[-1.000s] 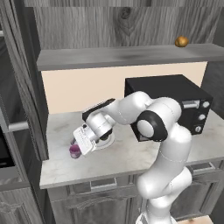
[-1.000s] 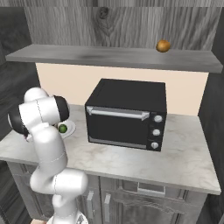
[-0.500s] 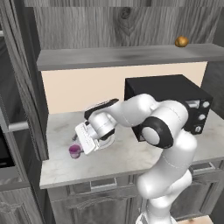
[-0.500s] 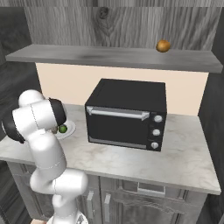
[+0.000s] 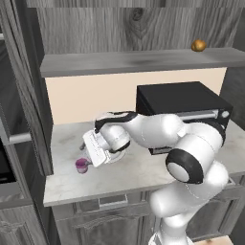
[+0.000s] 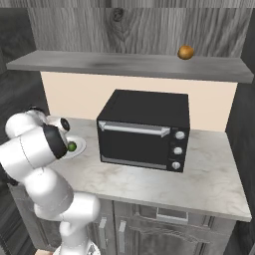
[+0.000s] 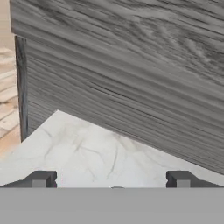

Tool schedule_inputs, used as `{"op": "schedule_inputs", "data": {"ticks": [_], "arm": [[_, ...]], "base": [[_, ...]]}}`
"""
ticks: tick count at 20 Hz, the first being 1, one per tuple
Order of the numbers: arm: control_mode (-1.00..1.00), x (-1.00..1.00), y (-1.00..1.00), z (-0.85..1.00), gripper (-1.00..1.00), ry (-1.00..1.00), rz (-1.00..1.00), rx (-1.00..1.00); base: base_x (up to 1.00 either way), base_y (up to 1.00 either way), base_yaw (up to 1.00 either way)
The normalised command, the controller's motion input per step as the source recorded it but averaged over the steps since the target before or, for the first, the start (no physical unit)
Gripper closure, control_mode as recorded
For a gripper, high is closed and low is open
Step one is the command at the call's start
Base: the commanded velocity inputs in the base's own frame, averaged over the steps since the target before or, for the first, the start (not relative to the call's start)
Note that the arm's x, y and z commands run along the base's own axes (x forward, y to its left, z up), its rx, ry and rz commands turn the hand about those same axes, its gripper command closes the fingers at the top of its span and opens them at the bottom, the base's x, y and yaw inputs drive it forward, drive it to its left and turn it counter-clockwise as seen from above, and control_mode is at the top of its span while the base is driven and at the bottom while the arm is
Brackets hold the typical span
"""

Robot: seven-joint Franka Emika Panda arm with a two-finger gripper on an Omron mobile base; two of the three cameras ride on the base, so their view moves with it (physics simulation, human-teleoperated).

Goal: Pick the avocado and bread from the counter and place them on the plate. Then pick the jam from the cabinet and place it next to the plate. Lastly close the cabinet door.

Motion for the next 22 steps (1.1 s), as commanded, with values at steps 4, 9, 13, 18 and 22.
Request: {"op": "schedule_inputs", "data": {"ticks": [4,9,13,18,22], "arm": [[-1.0,-0.58,-0.13,0.24,-1.0,0.0,-0.1,0.02],[-1.0,-0.47,-0.12,0.19,-1.0,0.0,-0.12,0.03],[-1.0,-0.08,-0.39,0.0,-1.0,0.0,-0.04,0.09],[-1.0,-0.14,-0.37,0.32,-1.0,0.0,-0.08,0.03],[-1.0,-0.17,-0.29,0.5,-1.0,0.0,-0.17,0.0]], "base": [[0.0,0.0,0.0],[0.0,0.0,0.0],[0.0,0.0,0.0],[0.0,0.0,0.0],[0.0,0.0,0.0]]}}
